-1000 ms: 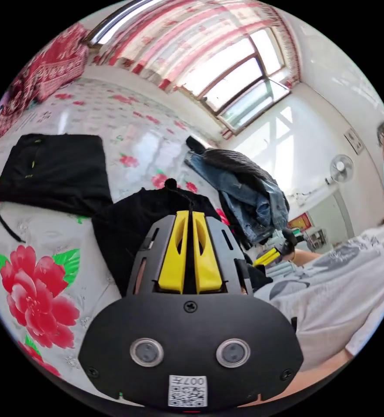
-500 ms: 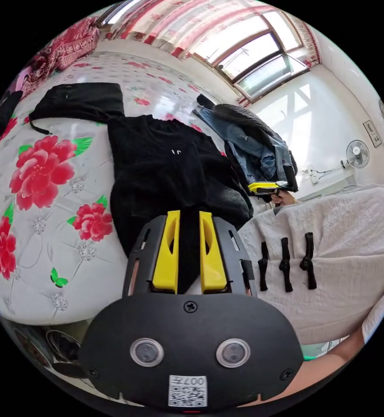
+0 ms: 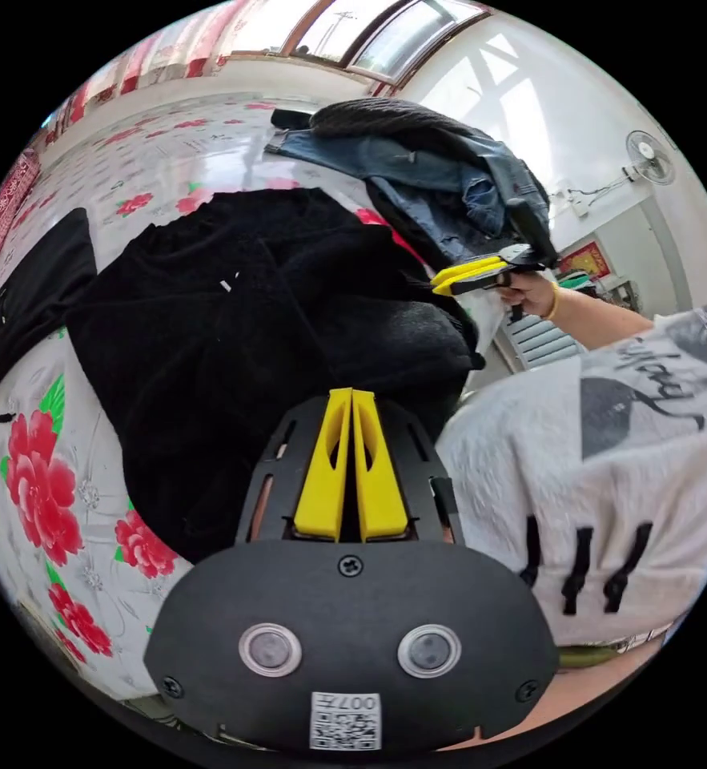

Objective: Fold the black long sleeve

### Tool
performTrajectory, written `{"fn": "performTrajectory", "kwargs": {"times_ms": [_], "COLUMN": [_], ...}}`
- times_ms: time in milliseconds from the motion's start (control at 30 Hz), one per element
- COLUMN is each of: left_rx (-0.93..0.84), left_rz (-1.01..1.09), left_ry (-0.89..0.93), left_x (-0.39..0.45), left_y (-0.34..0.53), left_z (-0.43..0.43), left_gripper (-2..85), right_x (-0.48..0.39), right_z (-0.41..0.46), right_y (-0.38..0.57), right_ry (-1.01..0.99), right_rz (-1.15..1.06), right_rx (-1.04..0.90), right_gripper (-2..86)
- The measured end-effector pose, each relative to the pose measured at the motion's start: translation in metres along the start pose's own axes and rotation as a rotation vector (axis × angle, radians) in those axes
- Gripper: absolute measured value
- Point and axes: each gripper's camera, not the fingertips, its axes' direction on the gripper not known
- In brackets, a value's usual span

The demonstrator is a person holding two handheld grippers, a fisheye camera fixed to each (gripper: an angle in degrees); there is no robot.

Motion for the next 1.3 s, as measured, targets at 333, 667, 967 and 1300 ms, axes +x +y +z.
{"fn": "performTrajectory", "kwargs": {"times_ms": [333, 667, 967, 1300], "left_rx": [0.243, -0.081, 0.133, 0.171], "left_rz": [-0.270, -0.299, -0.286, -0.587], "left_ry": [-0.127, -0.173, -0.030, -0.110], "left_x": [-0.005, -0.036, -0.013, -0.091], "left_y": [0.073, -0.049, 0.094, 0.115], "left_z": [-0.055, 0.057, -0.049, -0.037], "left_gripper": [10.4, -0.2, 3.1, 9.5], "right_x": [-0.006, -0.010, -0.005, 0.015], "right_z": [0.003, 0.021, -0.013, 0.030], "right_y": [0.009, 0.015, 0.070, 0.032], "right_ry": [0.034, 0.112, -0.065, 0.049], "right_rz": [-0.035, -0.024, -0.084, 0.025], "right_rx": [0.039, -0.008, 0.098, -0.057], "right_gripper": [5.8, 0.8, 0.2, 1.3]}}
